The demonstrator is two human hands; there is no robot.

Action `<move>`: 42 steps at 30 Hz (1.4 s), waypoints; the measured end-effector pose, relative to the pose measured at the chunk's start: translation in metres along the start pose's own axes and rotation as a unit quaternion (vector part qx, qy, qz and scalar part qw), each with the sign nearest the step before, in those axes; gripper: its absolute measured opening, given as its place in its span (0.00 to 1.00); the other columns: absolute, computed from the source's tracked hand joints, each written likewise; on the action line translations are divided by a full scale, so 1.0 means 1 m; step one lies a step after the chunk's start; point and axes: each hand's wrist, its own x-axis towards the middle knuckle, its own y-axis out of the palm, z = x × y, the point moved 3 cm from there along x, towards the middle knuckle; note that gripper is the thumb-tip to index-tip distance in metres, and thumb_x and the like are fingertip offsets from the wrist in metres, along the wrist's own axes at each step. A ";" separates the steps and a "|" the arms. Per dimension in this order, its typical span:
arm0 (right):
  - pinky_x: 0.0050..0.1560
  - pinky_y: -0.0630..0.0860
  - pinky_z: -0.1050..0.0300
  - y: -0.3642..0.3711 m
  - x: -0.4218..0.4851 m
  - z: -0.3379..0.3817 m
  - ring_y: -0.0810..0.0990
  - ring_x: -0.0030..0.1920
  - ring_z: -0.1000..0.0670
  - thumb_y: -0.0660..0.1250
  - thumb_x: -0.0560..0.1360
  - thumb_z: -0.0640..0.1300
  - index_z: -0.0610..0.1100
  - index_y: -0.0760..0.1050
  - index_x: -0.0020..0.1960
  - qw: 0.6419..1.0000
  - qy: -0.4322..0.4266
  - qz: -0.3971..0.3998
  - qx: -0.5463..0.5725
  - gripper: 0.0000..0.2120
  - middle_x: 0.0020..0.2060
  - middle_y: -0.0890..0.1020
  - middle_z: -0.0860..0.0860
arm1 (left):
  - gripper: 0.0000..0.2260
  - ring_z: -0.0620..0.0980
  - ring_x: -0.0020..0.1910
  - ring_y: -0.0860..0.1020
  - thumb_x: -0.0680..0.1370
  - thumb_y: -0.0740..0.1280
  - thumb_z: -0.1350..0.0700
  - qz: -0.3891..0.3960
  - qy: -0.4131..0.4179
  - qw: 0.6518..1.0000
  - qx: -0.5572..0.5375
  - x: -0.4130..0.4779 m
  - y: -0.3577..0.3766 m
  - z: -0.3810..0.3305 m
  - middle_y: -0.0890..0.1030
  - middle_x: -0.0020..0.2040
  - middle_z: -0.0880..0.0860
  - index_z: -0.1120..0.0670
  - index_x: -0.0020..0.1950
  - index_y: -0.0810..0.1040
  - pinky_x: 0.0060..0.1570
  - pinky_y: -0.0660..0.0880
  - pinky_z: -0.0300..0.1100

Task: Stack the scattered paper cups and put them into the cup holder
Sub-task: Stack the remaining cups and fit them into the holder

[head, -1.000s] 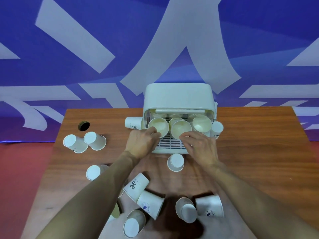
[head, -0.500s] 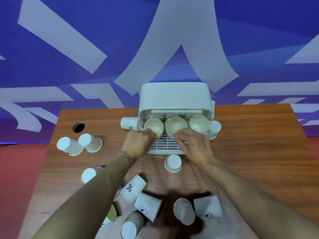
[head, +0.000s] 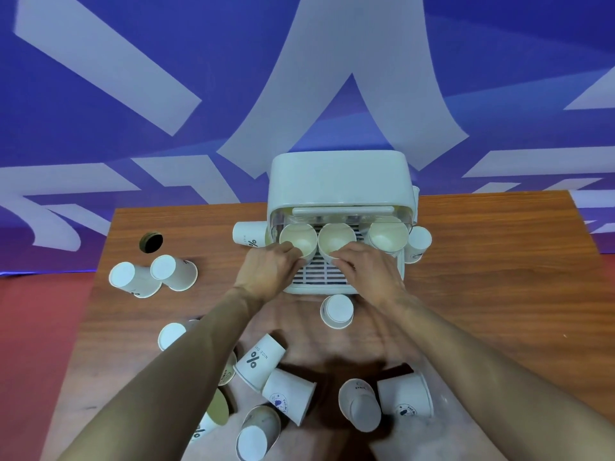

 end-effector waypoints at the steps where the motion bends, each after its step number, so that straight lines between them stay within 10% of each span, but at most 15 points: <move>1: 0.41 0.76 0.53 0.001 0.002 0.000 0.80 0.50 0.50 0.64 0.81 0.51 0.51 0.82 0.56 1.000 0.004 0.001 -0.006 0.10 0.49 0.82 0.57 | 0.10 0.54 0.35 0.79 0.80 0.66 0.50 0.002 -0.003 1.000 -0.003 0.001 0.000 0.000 0.79 0.38 0.50 0.54 0.43 0.81 0.25 0.68 0.42; 42: 0.42 0.73 0.53 0.008 0.001 0.015 0.77 0.51 0.46 0.61 0.81 0.43 0.46 0.80 0.55 0.993 0.039 0.056 -0.098 0.10 0.48 0.80 0.49 | 0.06 0.56 0.50 0.75 0.81 0.63 0.60 0.083 -0.068 0.992 -0.068 -0.008 0.009 0.006 0.78 0.49 0.55 0.59 0.52 0.79 0.42 0.75 0.51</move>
